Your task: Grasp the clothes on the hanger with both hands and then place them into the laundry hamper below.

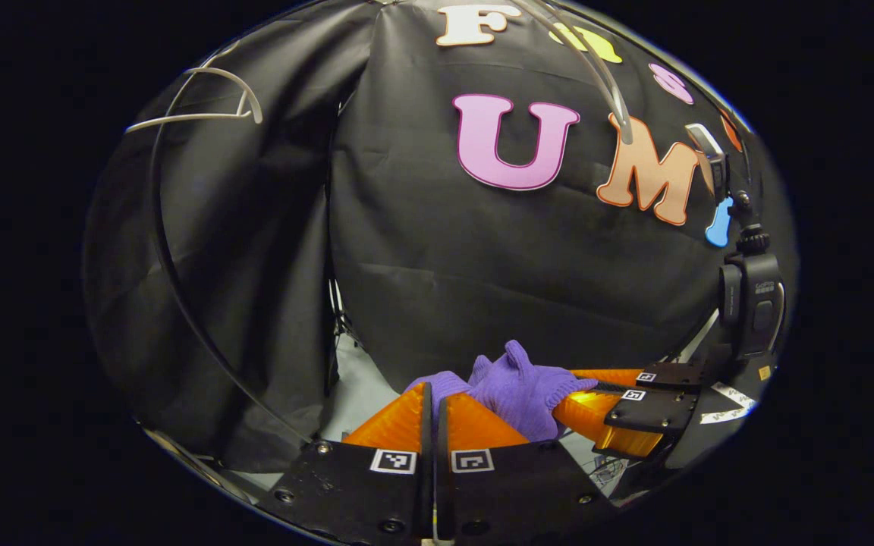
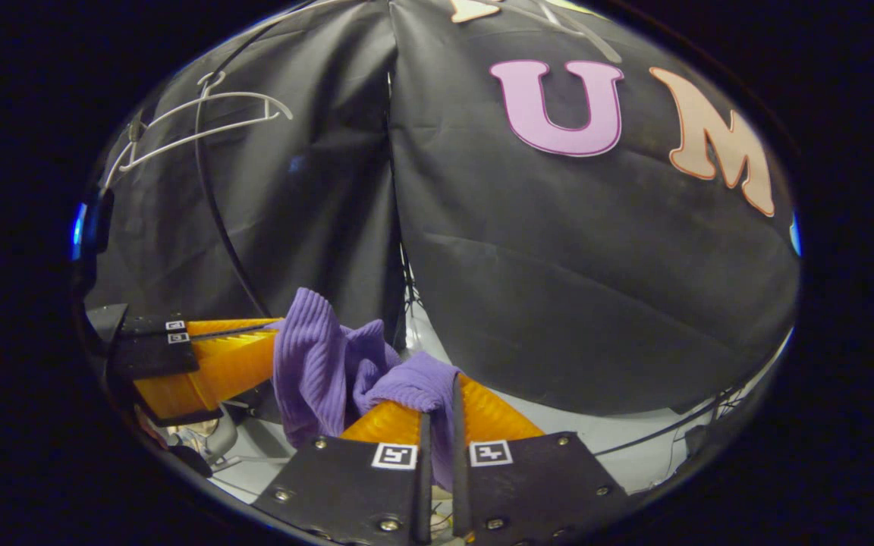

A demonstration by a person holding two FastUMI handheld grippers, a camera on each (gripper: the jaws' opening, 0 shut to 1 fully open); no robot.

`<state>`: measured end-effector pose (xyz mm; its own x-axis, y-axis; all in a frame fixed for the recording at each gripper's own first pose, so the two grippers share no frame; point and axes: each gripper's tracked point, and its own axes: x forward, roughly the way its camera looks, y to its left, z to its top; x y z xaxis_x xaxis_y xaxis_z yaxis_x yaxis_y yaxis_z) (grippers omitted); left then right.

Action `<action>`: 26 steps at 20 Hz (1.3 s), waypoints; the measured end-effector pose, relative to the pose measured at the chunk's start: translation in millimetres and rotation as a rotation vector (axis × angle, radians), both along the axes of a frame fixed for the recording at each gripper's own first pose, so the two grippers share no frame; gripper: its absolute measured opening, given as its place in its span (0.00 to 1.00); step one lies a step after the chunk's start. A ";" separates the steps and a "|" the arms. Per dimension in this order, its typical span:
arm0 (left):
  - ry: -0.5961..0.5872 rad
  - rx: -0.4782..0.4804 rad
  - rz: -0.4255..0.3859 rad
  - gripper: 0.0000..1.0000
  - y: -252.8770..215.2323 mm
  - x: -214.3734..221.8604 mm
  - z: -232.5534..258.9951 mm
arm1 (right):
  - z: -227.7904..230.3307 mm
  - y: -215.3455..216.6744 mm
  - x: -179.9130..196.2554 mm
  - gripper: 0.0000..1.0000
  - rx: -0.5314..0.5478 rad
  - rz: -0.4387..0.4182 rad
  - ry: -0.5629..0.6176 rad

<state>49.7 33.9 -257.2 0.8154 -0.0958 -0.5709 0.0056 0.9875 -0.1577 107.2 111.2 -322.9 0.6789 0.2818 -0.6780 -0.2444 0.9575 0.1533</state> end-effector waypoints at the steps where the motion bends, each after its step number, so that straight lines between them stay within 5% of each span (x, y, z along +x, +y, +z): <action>1: 0.007 -0.002 -0.004 0.03 0.8 0.2 -1.3 | -3.2 -0.8 -1.9 0.11 0.000 -0.002 0.008; 6: 0.046 -0.005 0.012 0.09 4.3 -3.9 -8.3 | -12.9 0.2 -4.5 0.12 -0.015 -0.006 0.046; 7: 0.054 -0.001 0.017 0.01 5.8 -2.1 -15.9 | -14.3 -2.2 -6.4 0.14 -0.019 -0.007 0.054; 8: 0.063 -0.001 0.018 0.13 6.1 -3.9 -18.3 | -15.6 -1.5 -7.3 0.14 -0.016 -0.003 0.062; 15: 0.026 0.008 -0.016 0.40 -0.7 4.3 -8.2 | -1.5 -0.9 2.6 0.17 0.010 -0.003 0.030; 16: 0.027 0.006 -0.020 0.32 -2.9 6.6 -8.4 | 0.8 -1.3 4.8 0.17 0.010 -0.003 0.026; 26: 0.014 0.007 -0.029 0.32 -7.9 9.8 -2.1 | 9.9 -7.5 8.7 0.17 0.023 -0.023 0.006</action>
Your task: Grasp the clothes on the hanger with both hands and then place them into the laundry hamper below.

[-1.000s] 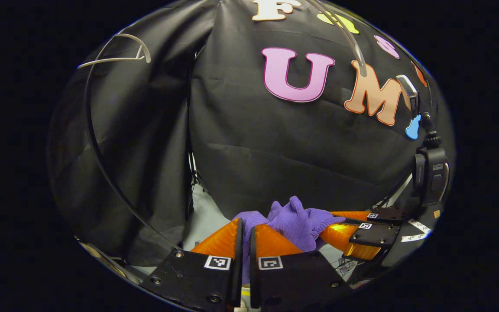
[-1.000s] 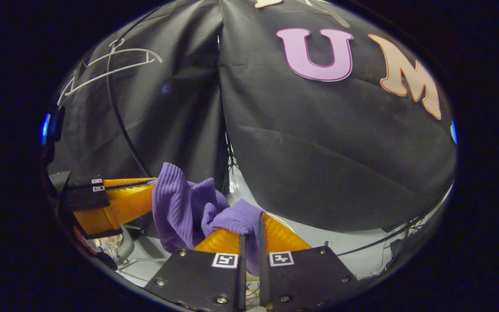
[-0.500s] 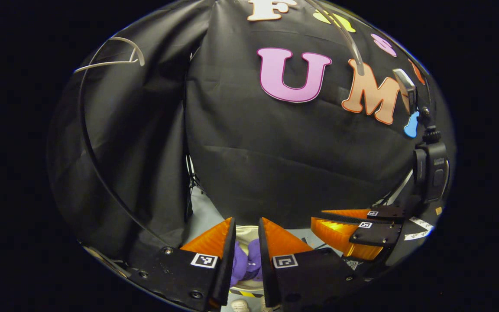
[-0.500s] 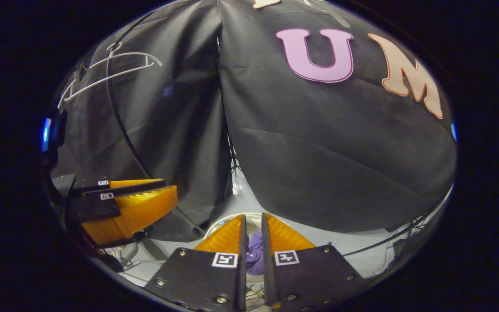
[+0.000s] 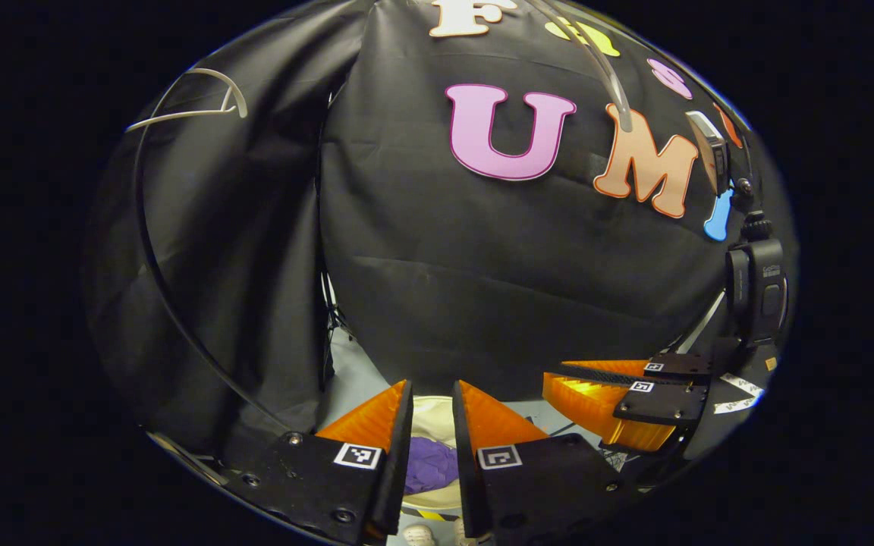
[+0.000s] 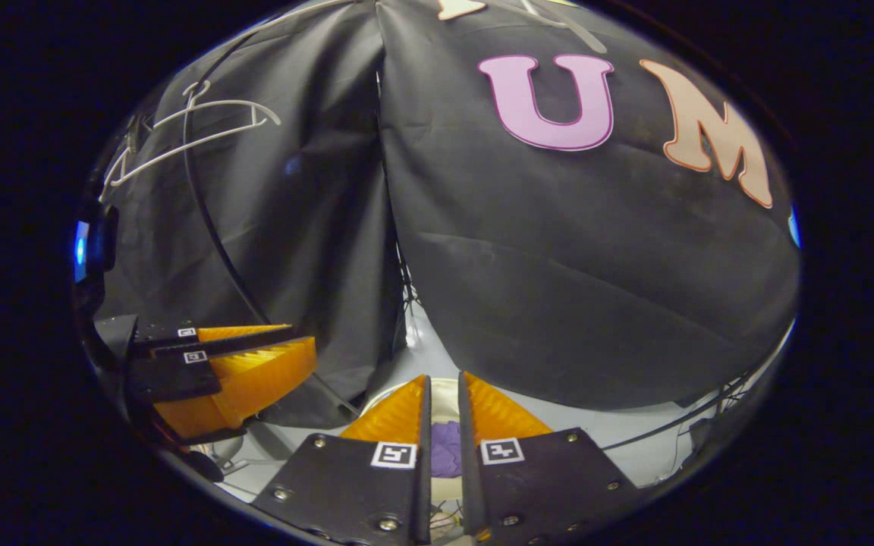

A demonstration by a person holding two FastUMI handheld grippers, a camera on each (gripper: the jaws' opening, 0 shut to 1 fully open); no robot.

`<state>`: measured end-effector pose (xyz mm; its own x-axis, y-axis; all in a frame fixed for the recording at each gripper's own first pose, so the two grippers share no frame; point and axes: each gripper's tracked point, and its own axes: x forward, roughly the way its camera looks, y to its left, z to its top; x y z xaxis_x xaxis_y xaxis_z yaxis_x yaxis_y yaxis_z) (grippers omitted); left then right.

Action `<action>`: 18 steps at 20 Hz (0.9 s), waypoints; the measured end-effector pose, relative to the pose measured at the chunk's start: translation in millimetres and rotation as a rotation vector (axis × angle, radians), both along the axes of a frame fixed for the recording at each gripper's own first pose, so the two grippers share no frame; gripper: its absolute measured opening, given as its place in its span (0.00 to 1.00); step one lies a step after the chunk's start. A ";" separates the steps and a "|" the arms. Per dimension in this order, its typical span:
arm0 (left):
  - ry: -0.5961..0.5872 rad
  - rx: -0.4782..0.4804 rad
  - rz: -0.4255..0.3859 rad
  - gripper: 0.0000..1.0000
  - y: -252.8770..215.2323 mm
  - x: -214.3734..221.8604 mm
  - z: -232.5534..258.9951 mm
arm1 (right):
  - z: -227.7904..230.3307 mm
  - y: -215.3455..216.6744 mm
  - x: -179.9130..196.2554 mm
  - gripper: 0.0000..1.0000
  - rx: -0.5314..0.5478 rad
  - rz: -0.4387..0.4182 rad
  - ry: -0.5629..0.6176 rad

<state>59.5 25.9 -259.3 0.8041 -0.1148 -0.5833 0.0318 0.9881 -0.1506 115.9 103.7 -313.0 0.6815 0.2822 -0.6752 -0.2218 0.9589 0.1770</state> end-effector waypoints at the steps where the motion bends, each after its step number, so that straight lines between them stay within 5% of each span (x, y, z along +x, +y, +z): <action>1: -0.005 0.001 -0.001 0.32 -0.9 0.6 3.4 | 2.6 -1.8 -0.2 0.17 0.000 -0.004 -0.008; 12: -0.169 0.011 -0.059 0.32 -22.2 11.5 73.5 | 57.4 -35.1 9.9 0.17 0.006 -0.098 -0.117; 18: -0.330 0.006 -0.098 0.32 -38.9 14.8 151.4 | 117.3 -64.3 8.7 0.17 0.005 -0.169 -0.243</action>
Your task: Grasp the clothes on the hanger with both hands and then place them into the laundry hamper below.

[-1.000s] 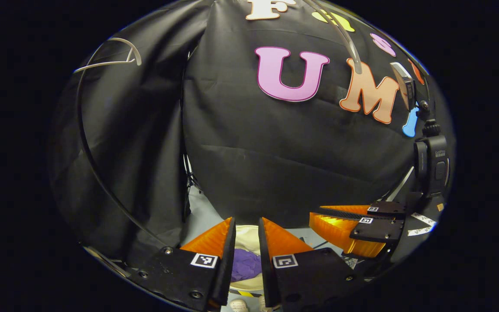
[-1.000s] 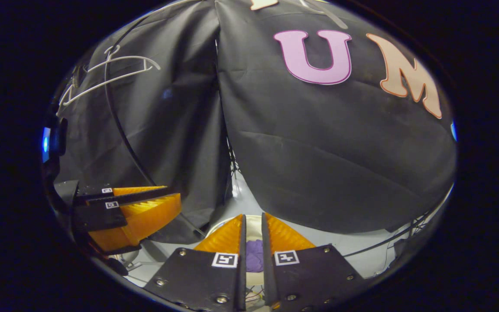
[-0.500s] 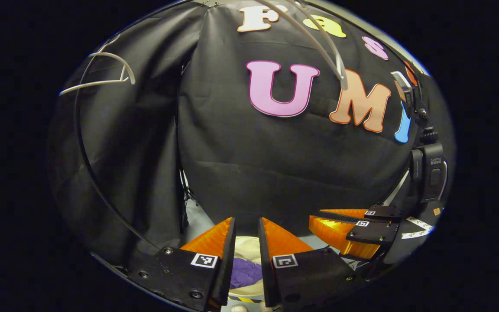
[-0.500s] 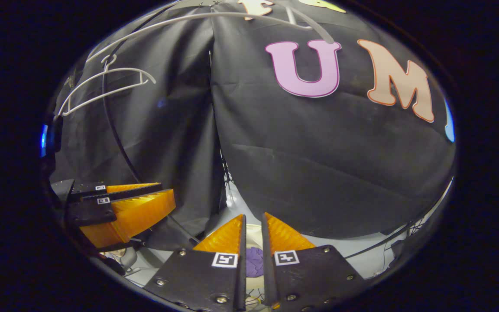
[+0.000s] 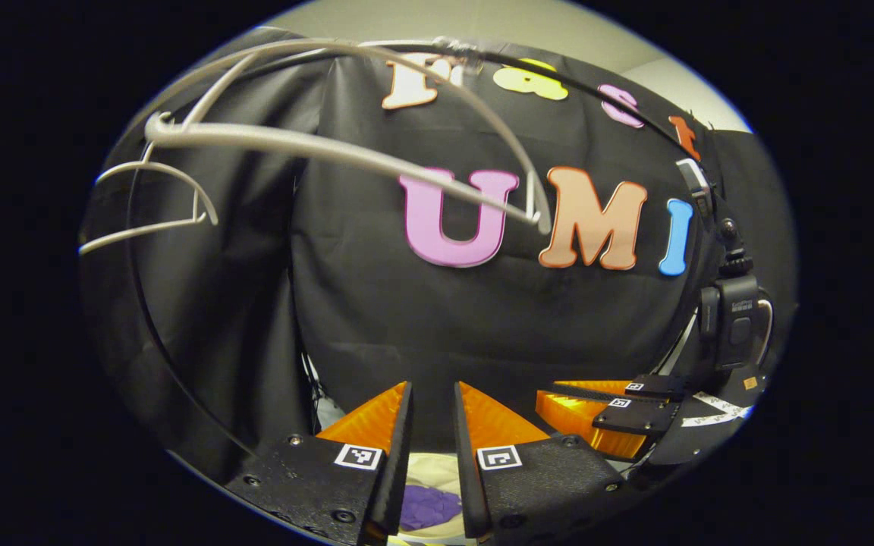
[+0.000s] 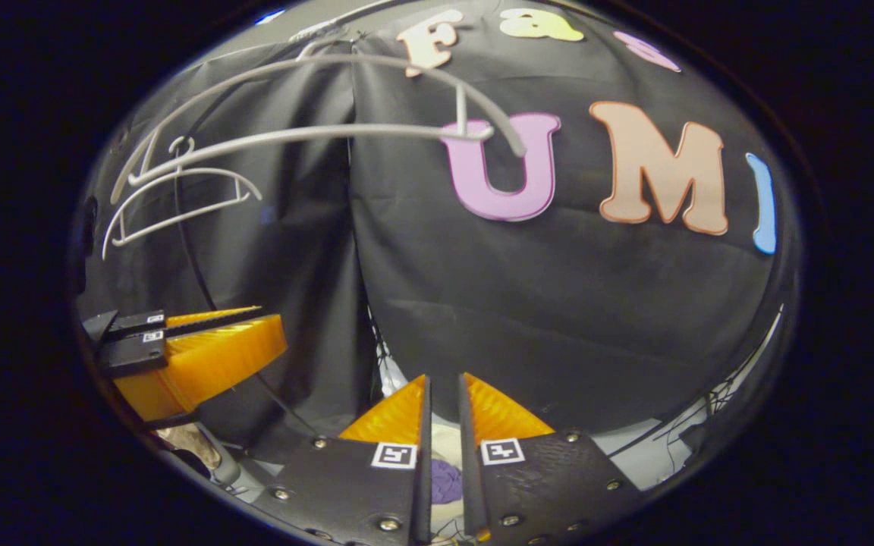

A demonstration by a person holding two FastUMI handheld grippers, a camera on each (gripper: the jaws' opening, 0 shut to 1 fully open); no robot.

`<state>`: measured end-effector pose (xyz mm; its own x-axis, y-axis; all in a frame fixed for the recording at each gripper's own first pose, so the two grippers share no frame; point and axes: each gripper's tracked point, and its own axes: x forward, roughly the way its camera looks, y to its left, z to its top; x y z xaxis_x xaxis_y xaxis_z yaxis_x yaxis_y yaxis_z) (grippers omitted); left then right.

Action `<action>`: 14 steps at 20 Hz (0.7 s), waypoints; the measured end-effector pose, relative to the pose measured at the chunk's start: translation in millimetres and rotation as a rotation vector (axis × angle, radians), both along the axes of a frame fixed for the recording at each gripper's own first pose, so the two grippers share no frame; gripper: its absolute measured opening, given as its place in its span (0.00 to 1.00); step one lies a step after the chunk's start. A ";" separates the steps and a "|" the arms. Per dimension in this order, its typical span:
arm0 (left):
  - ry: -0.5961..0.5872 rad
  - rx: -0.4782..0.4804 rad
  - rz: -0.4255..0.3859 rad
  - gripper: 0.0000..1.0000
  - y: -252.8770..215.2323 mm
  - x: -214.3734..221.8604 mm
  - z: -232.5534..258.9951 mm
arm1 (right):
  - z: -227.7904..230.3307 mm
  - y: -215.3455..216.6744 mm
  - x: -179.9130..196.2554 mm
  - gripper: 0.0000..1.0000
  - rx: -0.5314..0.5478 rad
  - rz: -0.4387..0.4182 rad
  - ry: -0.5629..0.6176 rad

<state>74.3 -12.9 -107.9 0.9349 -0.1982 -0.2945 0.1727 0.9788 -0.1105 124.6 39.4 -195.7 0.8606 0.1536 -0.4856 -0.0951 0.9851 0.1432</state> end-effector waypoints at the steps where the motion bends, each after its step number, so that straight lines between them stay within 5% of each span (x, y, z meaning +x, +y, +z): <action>1: -0.028 -0.001 -0.008 0.32 -4.0 -0.3 14.0 | 13.7 -5.6 0.2 0.17 -0.010 -0.012 -0.031; 4: -0.120 -0.005 -0.028 0.24 -14.3 -7.0 56.5 | 63.1 -24.2 -6.6 0.17 -0.029 -0.047 -0.132; 5: -0.152 -0.011 -0.035 0.32 -18.2 -9.1 72.7 | 79.6 -28.1 -12.0 0.17 -0.033 -0.060 -0.166; 14: -0.387 -0.051 -0.058 0.31 -37.5 -41.0 186.7 | 211.1 -61.7 -48.8 0.17 -0.075 -0.150 -0.418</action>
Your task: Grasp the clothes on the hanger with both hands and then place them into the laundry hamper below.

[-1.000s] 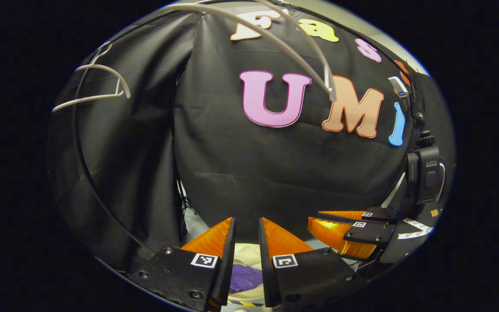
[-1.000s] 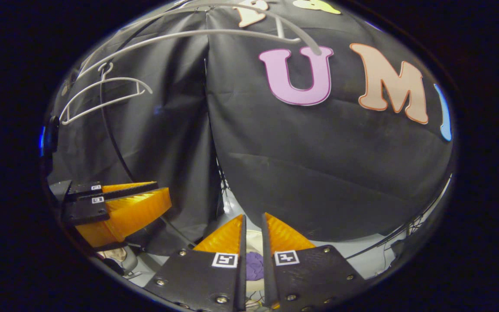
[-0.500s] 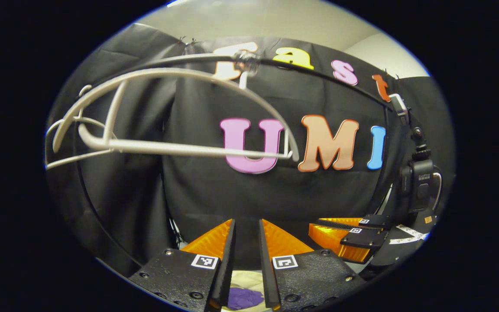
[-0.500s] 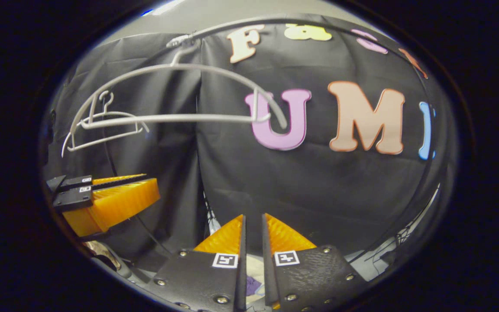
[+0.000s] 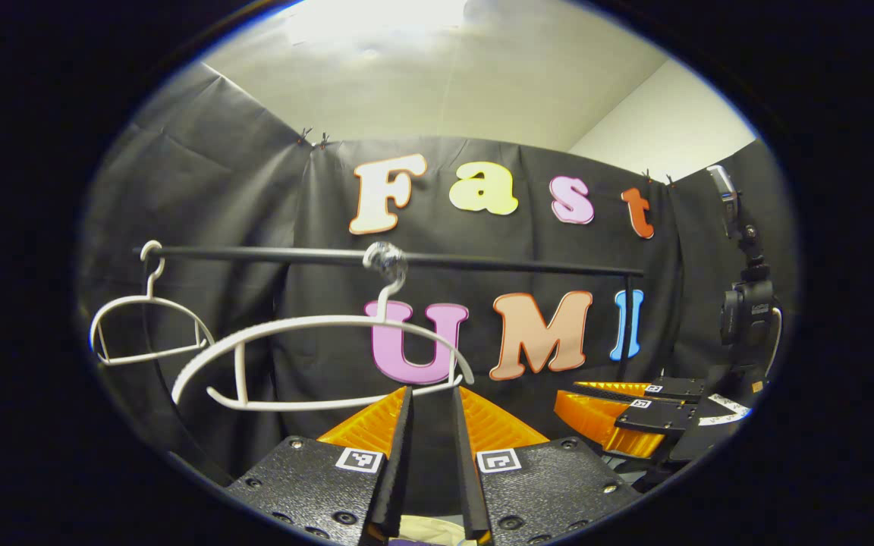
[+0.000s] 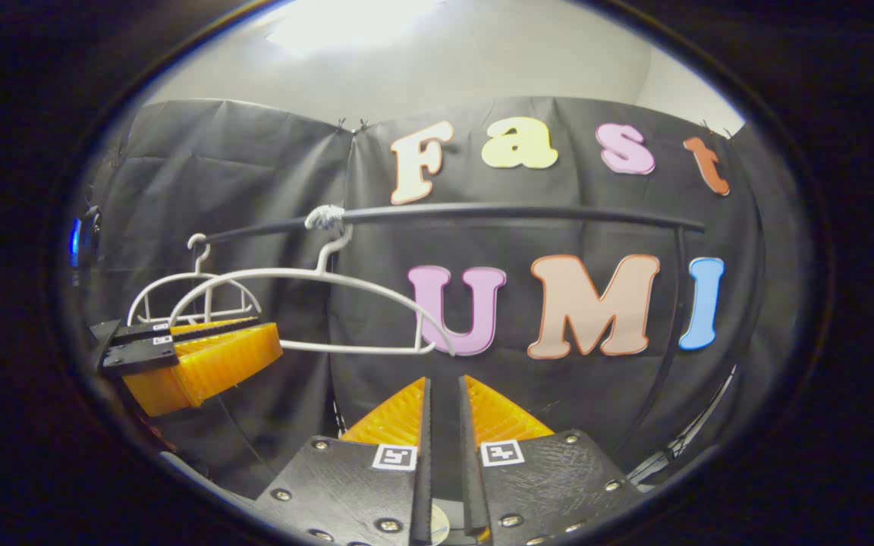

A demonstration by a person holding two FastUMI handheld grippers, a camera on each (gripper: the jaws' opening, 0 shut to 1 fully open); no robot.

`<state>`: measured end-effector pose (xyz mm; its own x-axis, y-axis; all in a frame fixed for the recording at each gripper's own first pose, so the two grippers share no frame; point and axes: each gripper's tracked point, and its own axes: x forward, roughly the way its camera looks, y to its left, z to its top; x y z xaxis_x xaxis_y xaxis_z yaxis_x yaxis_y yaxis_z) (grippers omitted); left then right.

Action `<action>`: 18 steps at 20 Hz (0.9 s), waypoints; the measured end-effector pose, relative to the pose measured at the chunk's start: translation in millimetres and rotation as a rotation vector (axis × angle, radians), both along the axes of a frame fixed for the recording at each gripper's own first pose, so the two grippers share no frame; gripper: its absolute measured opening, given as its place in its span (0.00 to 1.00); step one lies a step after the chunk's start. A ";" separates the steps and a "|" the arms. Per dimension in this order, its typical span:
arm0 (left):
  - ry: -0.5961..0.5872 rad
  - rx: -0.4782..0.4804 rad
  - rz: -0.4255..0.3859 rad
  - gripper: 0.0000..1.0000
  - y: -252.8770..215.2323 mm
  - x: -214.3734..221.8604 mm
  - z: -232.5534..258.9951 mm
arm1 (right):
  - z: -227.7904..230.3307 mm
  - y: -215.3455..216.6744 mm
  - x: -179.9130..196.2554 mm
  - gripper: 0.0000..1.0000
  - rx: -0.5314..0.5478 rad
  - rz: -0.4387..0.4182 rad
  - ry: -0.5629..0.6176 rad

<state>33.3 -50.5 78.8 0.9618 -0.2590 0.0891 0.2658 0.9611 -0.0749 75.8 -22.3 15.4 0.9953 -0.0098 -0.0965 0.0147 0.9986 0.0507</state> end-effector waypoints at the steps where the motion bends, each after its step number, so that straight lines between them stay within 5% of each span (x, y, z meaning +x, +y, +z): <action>1: -0.015 0.000 0.002 0.31 -0.3 -2.3 8.1 | 10.7 -0.8 -6.2 0.18 0.001 -0.011 -0.021; 3: -0.035 -0.009 0.000 0.31 -1.1 -10.0 21.2 | 30.9 -2.4 -14.8 0.23 0.004 -0.021 -0.067; 8: -0.073 -0.015 0.005 0.98 -3.2 -21.3 35.9 | 58.9 -8.4 -35.5 0.70 0.019 -0.055 -0.134; 11: -0.087 -0.011 0.016 0.97 -0.7 -23.8 40.3 | 63.3 -14.5 -39.1 0.98 0.033 -0.075 -0.145; 18: -0.090 -0.012 0.020 0.96 1.4 -23.5 42.3 | 60.0 -17.0 -42.8 0.94 0.046 -0.090 -0.129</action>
